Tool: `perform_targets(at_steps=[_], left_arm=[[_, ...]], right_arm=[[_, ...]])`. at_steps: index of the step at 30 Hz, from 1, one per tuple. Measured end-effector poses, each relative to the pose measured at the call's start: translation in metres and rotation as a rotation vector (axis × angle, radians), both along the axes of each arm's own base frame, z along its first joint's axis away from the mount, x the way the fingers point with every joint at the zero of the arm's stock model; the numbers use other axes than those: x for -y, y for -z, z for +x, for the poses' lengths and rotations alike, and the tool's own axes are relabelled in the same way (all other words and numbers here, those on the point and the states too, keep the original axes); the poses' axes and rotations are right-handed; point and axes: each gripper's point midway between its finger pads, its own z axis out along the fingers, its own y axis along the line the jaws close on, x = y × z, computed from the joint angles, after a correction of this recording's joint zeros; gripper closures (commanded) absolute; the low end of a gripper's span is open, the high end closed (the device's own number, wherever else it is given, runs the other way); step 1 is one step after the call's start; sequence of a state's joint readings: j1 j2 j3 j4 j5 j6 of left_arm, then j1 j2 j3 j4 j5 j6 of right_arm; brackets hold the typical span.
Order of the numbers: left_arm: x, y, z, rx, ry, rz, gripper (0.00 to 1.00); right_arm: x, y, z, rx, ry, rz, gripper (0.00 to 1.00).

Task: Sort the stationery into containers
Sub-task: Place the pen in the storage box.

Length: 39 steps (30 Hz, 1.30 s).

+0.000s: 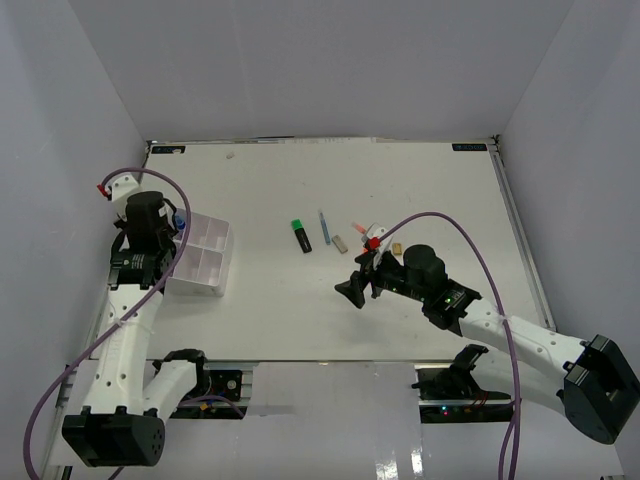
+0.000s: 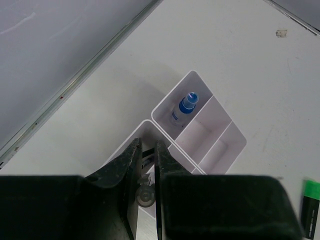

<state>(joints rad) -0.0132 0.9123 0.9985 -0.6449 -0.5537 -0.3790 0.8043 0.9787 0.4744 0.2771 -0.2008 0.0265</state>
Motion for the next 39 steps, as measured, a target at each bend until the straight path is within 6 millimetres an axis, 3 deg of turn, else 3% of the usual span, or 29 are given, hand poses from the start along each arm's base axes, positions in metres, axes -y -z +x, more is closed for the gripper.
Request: perform_targets(at_steps=[15, 23, 31, 39], left_arm=[[-0.019, -0.002, 0.012, 0.035, -0.035, -0.005, 1.00], [-0.029, 0.015, 0.008, 0.003, -0.055, -0.002, 1.00], [-0.031, 0.015, 0.010, 0.016, -0.057, -0.003, 1.00], [-0.032, 0.028, 0.008, -0.002, -0.059, -0.008, 1.00]], right_arm=[[0.000, 0.000, 0.000, 0.003, -0.001, -0.002, 0.04], [0.000, 0.000, 0.000, 0.003, -0.001, -0.003, 0.05], [0.002, 0.004, -0.001, -0.007, -0.001, -0.014, 0.05], [0.002, 0.004, 0.000, -0.006, 0.002, -0.016, 0.05]])
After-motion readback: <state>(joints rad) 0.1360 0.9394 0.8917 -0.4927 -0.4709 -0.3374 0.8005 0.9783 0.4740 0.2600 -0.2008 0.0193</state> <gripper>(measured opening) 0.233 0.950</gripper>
